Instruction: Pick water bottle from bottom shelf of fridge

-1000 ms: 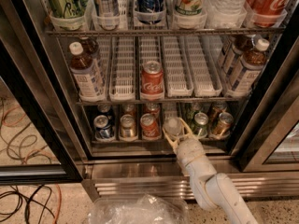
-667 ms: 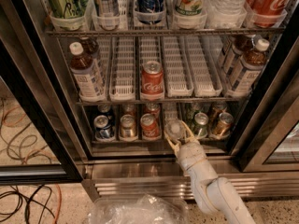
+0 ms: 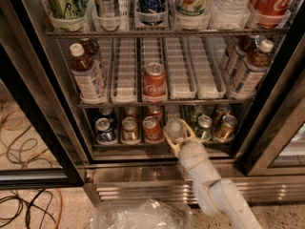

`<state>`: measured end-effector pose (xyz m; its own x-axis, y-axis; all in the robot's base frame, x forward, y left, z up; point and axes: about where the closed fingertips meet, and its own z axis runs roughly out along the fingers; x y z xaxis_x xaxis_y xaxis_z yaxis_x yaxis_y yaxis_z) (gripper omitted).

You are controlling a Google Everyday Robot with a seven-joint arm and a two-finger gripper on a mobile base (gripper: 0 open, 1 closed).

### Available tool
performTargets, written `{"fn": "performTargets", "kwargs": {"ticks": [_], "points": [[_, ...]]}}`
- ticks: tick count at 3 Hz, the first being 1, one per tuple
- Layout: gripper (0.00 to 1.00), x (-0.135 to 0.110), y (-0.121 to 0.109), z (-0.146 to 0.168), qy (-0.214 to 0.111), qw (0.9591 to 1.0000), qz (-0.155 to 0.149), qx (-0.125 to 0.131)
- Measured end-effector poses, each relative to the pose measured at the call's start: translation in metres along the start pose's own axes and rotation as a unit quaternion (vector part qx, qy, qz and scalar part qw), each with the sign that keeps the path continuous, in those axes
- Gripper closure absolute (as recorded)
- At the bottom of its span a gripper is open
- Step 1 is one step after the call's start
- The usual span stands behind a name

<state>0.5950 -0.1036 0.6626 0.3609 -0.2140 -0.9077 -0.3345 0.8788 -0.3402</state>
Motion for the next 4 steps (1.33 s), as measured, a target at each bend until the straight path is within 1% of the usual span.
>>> {"fn": "performTargets", "kwargs": {"ticks": [1, 2, 3, 4], "points": [[1.0, -0.038, 0.006, 0.02, -0.002, 0.9997, -0.018, -0.014], [1.0, -0.059, 0.01, 0.019, 0.028, 0.9983, -0.045, -0.024], [1.0, -0.068, 0.013, 0.002, 0.071, 0.9952, -0.061, -0.027], [1.0, -0.068, 0.012, -0.035, 0.128, 0.9891, -0.069, -0.019]]}}
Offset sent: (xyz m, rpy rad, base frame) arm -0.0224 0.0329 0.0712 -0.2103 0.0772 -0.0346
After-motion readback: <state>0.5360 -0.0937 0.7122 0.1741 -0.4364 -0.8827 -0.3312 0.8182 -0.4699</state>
